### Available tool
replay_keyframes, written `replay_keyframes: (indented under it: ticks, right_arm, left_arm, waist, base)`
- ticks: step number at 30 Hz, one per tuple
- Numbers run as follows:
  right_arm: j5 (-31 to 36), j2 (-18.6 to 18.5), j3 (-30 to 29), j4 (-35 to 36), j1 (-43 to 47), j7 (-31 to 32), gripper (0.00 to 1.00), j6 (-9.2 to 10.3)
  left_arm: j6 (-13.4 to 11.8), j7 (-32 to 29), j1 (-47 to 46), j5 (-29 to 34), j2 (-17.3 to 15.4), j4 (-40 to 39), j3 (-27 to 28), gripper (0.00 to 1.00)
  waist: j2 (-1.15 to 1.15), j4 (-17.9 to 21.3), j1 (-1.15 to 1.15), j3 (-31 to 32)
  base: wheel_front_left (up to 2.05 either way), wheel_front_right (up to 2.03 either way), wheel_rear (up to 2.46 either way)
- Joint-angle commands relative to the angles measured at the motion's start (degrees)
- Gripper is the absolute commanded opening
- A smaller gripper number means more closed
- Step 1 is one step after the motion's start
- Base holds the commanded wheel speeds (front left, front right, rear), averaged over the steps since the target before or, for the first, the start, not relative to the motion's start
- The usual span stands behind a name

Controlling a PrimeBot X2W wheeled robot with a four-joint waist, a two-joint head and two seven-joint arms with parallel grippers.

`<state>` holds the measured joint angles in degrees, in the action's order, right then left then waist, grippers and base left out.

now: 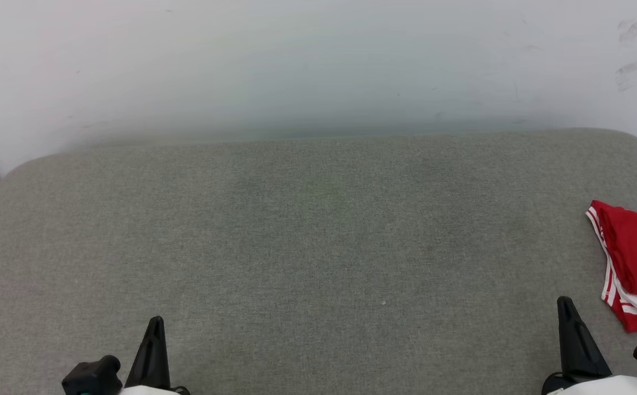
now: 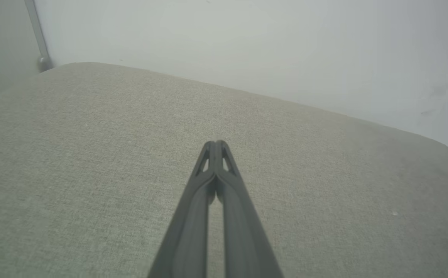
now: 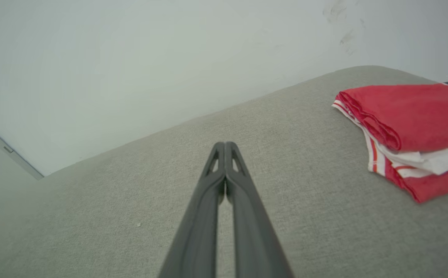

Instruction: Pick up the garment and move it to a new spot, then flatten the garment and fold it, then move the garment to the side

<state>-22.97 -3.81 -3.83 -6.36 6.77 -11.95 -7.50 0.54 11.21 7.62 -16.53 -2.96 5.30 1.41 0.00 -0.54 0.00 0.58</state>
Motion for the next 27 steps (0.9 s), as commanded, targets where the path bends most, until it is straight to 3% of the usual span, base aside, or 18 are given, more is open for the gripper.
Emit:
replay_keyframes:
  ticks: [1,27]
  right_arm:
    - [-2.1,-0.3,-0.1,0.6,-1.7,0.4,0.00,0.00]
    - [-25.4,-0.4,-0.3,-2.1,-5.7,6.0,0.00,0.01]
  left_arm:
    - [0.4,-0.4,-1.6,-2.2,-0.1,-0.5,0.3,0.00]
    - [2.7,-6.2,-5.9,-27.1,-0.1,2.5,2.0,0.00]
  waist:
    - [0.00,0.0,0.00,0.0]
    - [0.00,0.1,0.00,-0.2]
  base:
    - [0.00,0.00,0.00]
    - [0.00,0.00,0.00]
